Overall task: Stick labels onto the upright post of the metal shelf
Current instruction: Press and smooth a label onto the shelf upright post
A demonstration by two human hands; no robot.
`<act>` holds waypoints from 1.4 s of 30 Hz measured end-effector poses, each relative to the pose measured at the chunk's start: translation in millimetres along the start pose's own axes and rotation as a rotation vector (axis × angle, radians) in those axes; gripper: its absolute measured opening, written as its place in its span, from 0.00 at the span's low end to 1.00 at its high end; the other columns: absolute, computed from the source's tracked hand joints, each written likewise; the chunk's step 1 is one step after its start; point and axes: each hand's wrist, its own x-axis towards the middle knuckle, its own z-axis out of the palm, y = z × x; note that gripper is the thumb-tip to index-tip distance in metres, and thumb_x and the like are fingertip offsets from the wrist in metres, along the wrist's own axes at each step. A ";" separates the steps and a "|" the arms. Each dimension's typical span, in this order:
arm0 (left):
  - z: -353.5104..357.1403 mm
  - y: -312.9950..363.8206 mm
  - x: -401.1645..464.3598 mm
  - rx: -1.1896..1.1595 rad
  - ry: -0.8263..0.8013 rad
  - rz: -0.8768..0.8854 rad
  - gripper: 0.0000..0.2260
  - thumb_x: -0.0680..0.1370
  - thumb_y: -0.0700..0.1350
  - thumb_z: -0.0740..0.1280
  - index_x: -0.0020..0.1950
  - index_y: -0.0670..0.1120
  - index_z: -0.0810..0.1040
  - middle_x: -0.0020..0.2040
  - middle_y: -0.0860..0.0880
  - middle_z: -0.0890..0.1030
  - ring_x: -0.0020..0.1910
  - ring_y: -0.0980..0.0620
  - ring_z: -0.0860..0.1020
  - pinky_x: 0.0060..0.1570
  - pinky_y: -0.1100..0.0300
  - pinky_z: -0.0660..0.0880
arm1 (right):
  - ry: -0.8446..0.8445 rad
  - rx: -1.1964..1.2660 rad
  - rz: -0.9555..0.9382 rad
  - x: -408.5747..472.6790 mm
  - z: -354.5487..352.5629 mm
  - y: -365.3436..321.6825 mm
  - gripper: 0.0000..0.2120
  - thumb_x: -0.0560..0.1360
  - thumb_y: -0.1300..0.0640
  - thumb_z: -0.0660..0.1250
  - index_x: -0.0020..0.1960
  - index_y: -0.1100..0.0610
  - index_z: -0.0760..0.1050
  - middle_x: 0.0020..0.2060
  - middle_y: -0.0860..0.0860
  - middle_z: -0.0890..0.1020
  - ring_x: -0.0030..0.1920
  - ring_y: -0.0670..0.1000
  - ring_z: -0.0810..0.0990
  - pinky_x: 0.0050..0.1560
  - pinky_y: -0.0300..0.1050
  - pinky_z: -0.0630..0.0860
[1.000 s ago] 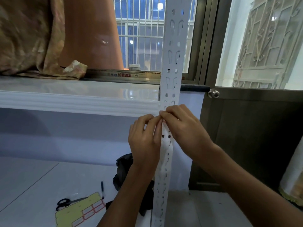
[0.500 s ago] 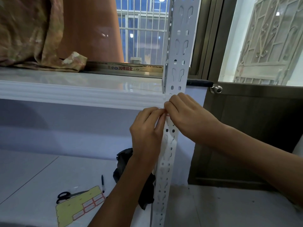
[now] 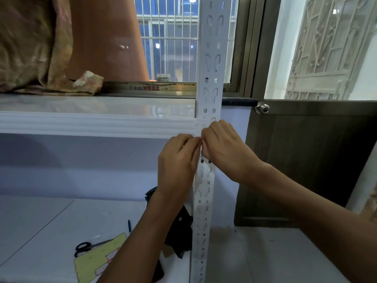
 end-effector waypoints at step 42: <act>-15.2 14.1 5.3 -0.976 -0.088 -0.691 0.06 0.76 0.33 0.72 0.52 0.35 0.83 0.46 0.39 0.86 0.46 0.45 0.86 0.50 0.58 0.82 | 0.177 0.558 0.258 -22.8 -3.9 -9.2 0.08 0.79 0.62 0.69 0.57 0.63 0.81 0.48 0.55 0.83 0.47 0.48 0.81 0.51 0.40 0.78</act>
